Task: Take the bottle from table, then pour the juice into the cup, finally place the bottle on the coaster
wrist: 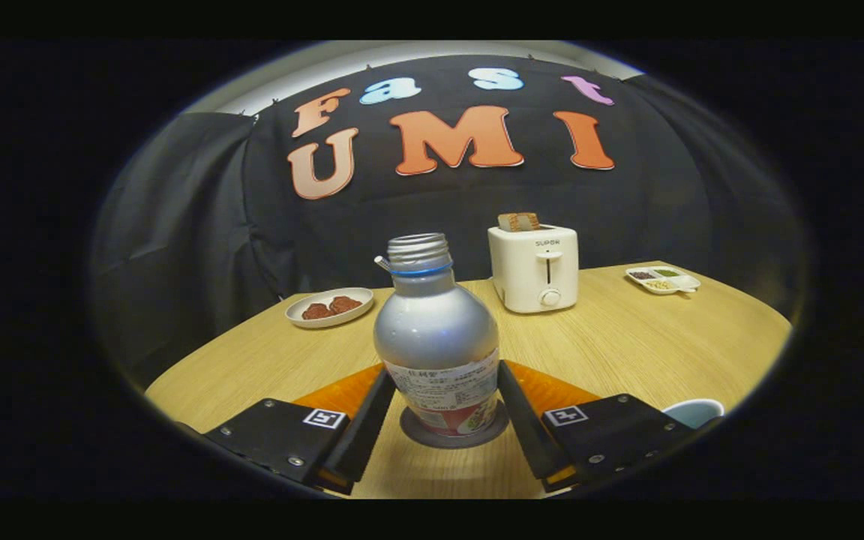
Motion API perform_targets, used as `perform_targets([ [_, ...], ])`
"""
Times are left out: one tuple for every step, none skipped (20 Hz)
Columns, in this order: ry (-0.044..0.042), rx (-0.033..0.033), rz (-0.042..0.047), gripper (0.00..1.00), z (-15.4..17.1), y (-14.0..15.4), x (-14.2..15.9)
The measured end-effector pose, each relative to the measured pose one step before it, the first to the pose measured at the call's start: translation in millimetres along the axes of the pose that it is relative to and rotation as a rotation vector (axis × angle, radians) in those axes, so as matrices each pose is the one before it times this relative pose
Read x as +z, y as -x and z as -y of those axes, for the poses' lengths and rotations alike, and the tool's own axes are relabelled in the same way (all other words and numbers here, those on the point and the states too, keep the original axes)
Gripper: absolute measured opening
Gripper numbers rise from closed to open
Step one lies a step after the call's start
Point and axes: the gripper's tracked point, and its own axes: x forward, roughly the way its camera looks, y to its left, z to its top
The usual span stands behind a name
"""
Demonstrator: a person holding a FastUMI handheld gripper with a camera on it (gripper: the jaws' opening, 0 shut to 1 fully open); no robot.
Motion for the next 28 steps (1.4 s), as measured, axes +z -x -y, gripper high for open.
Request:
perform_targets([
  [-0.01557, 0.00096, -0.00559, 0.82, 0.54, 2.2, 0.54],
  [-0.00994, -0.0004, 0.00268, 0.82, 0.13, 1.97, 2.6],
  [-0.00314, 0.00165, 0.00402, 0.83, 0.03, 2.62, 5.17],
  [-0.00136, 0.00494, 0.00951, 0.85, -0.31, 3.69, 4.75],
  [0.00409, 0.00432, 0.00982, 0.88, -0.48, 3.71, 4.11],
  [0.00502, 0.00556, 0.00971, 0.89, -0.31, 3.75, 3.26],
  [0.00865, 0.00689, 0.00856, 0.92, -1.0, 3.55, 3.14],
  [0.01529, 0.00481, 0.01186, 0.93, 0.08, 4.54, 3.76],
  [0.01358, -0.00004, 0.01067, 0.94, 0.76, 4.07, 3.75],
  [0.00844, 0.00206, 0.01393, 0.95, 0.88, 4.01, 3.96],
  [0.00397, -0.00127, 0.01212, 0.97, 1.57, 4.18, 4.0],
  [-0.00074, 0.00483, 0.01461, 0.97, 1.24, 5.23, 5.51],
  [-0.00287, 0.00145, 0.01438, 0.97, 1.82, 5.97, 5.3],
  [-0.0074, 0.00771, 0.01542, 0.97, 1.78, 7.33, 6.9],
  [-0.01261, 0.01182, 0.01134, 0.97, 0.34, 6.42, 6.44],
  [-0.02085, 0.02511, 0.00328, 0.97, -2.3, 8.61, 6.53],
  [-0.01363, 0.02323, 0.00205, 0.97, -0.94, 8.97, 5.66],
  [-0.01031, 0.02324, 0.01217, 0.97, -0.13, 9.08, 8.7],
  [-0.00344, 0.01664, 0.02169, 0.97, 1.05, 10.09, 9.73],
  [0.00244, 0.01086, 0.02385, 0.97, 3.89, 8.74, 10.74],
  [0.0041, 0.00684, 0.02441, 0.97, 5.23, 9.18, 10.76],
  [0.00874, 0.00597, 0.02332, 0.97, 5.99, 9.19, 10.21],
  [0.01217, 0.00346, 0.02752, 0.97, 8.79, 11.49, 9.6],
  [0.01767, -0.00303, 0.02713, 0.97, 9.98, 8.15, 10.84],
  [0.01792, -0.01854, 0.02213, 0.97, 14.86, 7.24, 8.51],
  [0.01423, -0.01973, 0.0232, 0.97, 17.06, 7.24, 7.32],
  [0.00708, -0.02001, 0.02747, 0.97, 17.35, 4.52, 7.05],
  [0.00709, -0.01366, 0.03136, 0.97, 16.87, 4.73, 7.62],
])
